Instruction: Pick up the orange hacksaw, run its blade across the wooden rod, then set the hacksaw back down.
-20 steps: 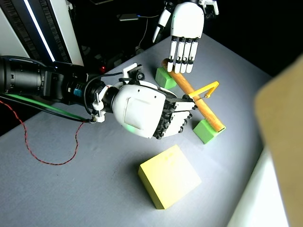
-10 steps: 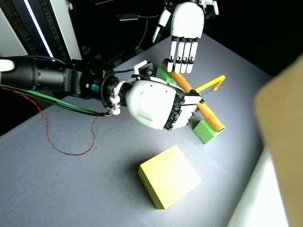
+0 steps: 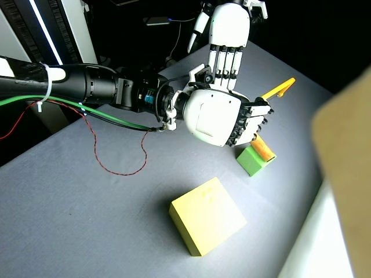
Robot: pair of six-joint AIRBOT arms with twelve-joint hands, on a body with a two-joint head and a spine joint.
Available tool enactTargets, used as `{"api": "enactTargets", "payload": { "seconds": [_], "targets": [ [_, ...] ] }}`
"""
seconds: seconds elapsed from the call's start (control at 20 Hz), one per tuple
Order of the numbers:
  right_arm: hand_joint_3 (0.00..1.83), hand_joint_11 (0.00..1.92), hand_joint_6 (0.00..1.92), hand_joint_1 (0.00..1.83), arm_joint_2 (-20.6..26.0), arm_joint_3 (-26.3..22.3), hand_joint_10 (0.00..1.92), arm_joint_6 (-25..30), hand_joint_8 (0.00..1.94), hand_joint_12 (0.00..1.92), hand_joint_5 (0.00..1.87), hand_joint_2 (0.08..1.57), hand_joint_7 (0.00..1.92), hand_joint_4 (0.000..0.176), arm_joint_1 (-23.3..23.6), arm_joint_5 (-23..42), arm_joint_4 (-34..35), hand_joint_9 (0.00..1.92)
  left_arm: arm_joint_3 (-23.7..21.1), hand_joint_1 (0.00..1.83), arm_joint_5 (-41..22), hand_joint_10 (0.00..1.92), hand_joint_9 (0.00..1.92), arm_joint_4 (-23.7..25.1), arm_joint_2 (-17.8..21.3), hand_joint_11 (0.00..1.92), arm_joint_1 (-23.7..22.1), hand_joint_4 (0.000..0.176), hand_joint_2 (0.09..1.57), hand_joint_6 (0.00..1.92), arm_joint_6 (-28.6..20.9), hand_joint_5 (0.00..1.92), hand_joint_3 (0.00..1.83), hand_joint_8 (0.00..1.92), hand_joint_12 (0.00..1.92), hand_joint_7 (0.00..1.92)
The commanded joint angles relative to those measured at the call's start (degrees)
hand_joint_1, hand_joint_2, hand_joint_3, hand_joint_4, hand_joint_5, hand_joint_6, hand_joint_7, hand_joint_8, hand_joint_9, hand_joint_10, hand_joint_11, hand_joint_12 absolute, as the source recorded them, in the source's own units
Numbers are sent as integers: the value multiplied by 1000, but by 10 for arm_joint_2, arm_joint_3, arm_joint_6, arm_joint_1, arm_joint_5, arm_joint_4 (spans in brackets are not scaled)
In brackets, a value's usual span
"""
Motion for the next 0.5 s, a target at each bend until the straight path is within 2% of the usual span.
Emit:
{"api": "enactTargets", "payload": {
  "seconds": [0.0, 0.05, 0.25, 0.45],
  "targets": [
    [0, 902, 958, 1379, 5, -5, 1221, 12, 881, 1245, 854, 1112, 1022, 0, -1, 49, -49, 988, 5, 0, 12, 4, 64, -5, -5, 0, 0, 0, 1282, 3, 0, 67, 3, 3, 173, 65],
    [0, 899, 964, 1379, 11, -9, 1210, 12, 885, 1242, 856, 1111, 1019, 0, -6, 49, -58, 991, 7, 0, 12, 3, 96, -5, -4, 0, 0, 0, 1278, 1, 0, 97, 1, 2, 295, 96],
    [0, 892, 956, 1380, 54, -40, 1209, 11, 862, 1234, 863, 1109, 1031, 0, -27, 40, -80, 992, 10, 0, 12, 1, 71, -5, -5, 0, 1, 0, 1281, 1, 0, 86, 1, 1, 210, 79],
    [0, 914, 969, 1381, 121, -87, 1176, -3, 850, 1210, 859, 1106, 1032, 0, -39, 19, -95, 1012, 9, 0, 12, 9, 115, -5, -6, 0, 0, 0, 1265, 7, 0, 125, 0, 7, 319, 124]
  ]
}}
